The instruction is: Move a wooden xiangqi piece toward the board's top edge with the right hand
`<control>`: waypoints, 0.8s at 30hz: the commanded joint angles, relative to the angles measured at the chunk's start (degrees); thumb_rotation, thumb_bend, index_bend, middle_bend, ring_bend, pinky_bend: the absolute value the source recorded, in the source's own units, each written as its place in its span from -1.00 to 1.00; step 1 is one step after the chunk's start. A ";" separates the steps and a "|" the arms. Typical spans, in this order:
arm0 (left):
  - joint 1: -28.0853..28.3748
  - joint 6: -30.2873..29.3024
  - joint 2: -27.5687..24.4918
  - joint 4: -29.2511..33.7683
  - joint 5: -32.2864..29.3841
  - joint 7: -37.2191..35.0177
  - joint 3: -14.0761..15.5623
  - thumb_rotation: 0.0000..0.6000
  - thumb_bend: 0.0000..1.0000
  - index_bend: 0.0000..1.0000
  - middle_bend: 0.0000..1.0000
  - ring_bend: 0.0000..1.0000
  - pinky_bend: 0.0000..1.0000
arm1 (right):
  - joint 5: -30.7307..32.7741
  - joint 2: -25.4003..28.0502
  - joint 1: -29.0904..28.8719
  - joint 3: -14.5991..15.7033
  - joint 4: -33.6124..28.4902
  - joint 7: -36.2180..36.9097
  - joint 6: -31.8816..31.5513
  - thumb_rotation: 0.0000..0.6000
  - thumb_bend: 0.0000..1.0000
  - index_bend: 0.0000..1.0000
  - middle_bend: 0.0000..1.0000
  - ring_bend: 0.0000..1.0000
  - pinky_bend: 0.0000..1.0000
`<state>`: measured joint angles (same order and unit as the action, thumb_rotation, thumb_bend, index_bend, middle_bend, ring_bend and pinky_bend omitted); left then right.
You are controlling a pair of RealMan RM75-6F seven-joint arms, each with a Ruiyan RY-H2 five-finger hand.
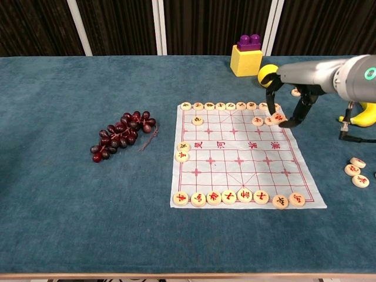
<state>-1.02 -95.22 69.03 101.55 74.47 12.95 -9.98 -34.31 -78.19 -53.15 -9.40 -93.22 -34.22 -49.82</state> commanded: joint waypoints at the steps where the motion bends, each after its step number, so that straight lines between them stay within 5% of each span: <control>1: 0.30 0.21 0.45 -0.41 -0.30 0.61 -0.16 1.00 -0.95 -0.96 -1.00 -1.00 -0.92 | 1.45 -0.10 -1.45 -0.63 2.34 0.21 1.45 1.00 -0.25 0.04 -1.00 -0.97 -0.92; 24: 0.95 -0.67 2.75 -1.60 -0.30 4.55 -0.20 1.00 -0.95 -0.96 -1.00 -1.00 -0.92 | 4.31 -9.48 -7.61 -1.42 22.55 3.00 7.49 1.00 -0.25 0.04 -1.00 -0.97 -0.92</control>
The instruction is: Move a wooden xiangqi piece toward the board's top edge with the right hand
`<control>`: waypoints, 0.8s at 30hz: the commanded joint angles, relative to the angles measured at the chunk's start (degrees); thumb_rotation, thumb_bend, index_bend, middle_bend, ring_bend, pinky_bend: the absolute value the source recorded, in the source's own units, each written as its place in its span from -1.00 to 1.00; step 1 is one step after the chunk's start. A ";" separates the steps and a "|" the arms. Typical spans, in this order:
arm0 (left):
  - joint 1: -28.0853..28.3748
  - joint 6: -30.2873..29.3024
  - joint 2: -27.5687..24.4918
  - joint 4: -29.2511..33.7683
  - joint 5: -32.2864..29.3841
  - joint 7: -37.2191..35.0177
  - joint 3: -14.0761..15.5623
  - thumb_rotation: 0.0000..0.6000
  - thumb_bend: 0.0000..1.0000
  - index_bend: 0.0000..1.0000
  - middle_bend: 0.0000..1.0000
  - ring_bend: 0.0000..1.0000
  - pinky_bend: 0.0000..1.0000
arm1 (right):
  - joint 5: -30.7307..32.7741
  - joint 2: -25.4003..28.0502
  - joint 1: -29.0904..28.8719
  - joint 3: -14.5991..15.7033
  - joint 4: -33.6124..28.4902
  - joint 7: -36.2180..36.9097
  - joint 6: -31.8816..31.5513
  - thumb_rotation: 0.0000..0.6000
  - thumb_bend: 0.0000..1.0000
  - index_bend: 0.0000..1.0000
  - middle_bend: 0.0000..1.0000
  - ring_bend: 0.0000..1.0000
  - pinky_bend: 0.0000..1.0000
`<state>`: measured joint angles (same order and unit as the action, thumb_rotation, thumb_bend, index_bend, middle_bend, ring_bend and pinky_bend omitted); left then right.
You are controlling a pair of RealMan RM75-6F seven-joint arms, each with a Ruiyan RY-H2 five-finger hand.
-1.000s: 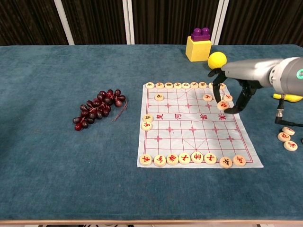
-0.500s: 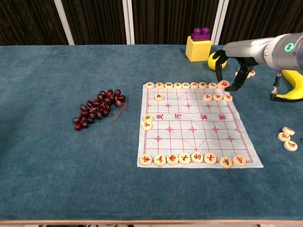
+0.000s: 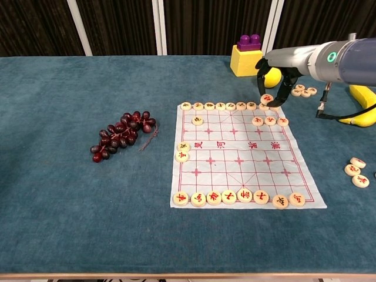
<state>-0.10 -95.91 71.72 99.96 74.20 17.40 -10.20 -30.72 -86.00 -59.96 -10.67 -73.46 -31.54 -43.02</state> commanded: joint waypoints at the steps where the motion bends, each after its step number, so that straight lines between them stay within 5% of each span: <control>1: 0.03 -0.03 0.08 -0.03 -0.03 0.18 -0.01 1.00 -0.95 -0.95 -1.00 -1.00 -0.92 | 0.88 -2.19 -1.00 -0.22 3.82 0.40 0.87 1.00 -0.25 0.04 -1.00 -0.97 -0.92; 24: 0.25 -0.29 0.73 -0.74 -1.21 1.50 -0.75 1.00 -0.95 -0.96 -1.00 -1.00 -0.92 | 2.33 -15.01 -4.79 -2.92 26.75 1.47 6.67 1.00 -0.25 0.05 -1.00 -0.97 -0.92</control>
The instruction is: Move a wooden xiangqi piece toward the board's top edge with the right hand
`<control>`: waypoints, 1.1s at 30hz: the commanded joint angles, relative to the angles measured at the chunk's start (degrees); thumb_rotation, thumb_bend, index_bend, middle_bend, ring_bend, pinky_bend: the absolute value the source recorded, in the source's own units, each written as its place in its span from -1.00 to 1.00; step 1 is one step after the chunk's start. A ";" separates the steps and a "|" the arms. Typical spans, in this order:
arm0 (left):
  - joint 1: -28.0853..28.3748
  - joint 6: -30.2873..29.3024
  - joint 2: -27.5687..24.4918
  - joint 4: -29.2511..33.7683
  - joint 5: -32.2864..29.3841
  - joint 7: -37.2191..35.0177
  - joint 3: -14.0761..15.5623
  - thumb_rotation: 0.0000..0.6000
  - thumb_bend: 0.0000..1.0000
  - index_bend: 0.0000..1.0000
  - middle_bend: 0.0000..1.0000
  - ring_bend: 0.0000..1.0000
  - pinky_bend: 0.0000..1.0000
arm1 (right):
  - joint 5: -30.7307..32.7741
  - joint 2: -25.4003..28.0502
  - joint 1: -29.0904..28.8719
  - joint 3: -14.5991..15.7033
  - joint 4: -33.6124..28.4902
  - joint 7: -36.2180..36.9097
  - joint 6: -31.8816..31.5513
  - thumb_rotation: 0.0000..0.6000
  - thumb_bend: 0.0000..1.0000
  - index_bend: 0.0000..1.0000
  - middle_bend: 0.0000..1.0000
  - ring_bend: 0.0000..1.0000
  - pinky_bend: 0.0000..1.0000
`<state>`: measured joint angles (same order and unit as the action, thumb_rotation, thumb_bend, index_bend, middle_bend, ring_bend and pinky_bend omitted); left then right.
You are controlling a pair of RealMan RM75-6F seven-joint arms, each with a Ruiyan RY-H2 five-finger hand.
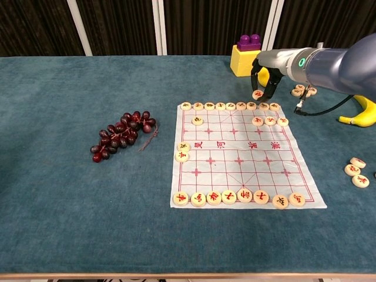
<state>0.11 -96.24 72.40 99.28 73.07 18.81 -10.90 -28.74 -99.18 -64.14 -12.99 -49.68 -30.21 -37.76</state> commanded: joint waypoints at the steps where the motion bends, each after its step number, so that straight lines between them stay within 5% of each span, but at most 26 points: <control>1: 0.06 0.02 0.08 -0.07 -0.09 0.13 -0.07 1.00 -0.95 -0.96 -1.00 -1.00 -0.92 | 0.44 -2.37 -0.76 -0.80 4.04 0.23 1.83 1.00 -0.25 0.05 -1.00 -0.97 -0.92; 33: 0.05 -0.22 -0.09 0.18 -0.41 0.09 -0.35 1.00 -0.95 -0.96 -1.00 -1.00 -0.92 | -2.99 -7.87 -1.11 -4.43 14.83 0.82 5.90 1.00 -0.25 0.05 -1.00 -0.97 -0.92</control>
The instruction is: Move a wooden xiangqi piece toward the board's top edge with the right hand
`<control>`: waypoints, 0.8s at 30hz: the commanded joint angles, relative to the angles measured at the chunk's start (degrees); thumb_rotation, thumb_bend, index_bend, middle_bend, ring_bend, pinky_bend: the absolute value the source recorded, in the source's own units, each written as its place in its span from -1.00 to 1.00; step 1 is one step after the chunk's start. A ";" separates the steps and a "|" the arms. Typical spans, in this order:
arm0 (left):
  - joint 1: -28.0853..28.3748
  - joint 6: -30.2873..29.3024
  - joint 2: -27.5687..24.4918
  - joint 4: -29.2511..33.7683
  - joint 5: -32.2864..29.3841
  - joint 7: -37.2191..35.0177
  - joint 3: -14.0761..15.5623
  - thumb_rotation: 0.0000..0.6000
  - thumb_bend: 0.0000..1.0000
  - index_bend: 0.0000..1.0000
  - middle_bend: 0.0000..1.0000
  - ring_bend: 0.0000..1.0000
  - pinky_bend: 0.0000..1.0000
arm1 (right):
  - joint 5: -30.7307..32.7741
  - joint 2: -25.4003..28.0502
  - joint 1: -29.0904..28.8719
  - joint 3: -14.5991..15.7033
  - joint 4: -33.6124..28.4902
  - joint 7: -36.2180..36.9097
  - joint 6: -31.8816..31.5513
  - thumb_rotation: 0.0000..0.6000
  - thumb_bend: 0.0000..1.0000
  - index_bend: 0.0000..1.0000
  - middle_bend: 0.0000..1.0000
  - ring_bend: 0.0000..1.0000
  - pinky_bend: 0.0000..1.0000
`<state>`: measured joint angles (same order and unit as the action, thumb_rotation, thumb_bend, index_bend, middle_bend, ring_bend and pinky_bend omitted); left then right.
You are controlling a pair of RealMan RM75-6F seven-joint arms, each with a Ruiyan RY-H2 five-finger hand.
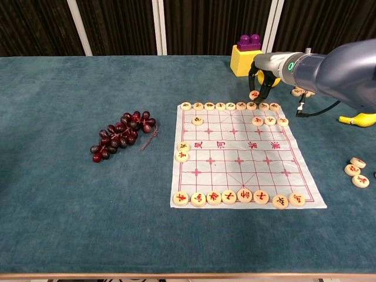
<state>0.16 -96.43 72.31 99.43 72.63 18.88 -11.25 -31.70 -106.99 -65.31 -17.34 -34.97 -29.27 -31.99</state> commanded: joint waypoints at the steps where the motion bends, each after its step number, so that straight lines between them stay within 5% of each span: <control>1: 0.00 -0.07 0.01 0.03 0.04 0.02 0.00 1.00 -0.95 -0.96 -1.00 -1.00 -0.92 | -0.07 -0.12 0.11 -0.13 0.22 -0.20 0.20 1.00 -0.25 0.05 -1.00 -0.97 -0.92; 24: 0.12 -0.01 0.08 -0.01 -0.21 0.14 -0.13 1.00 -0.95 -0.96 -1.00 -1.00 -0.92 | -0.36 -1.63 0.43 -1.47 2.55 -1.64 1.66 1.00 -0.25 0.05 -1.00 -0.97 -0.92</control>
<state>0.28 -96.44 72.39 99.42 72.42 19.01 -11.38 -32.07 -108.61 -64.88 -18.77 -32.43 -30.88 -30.35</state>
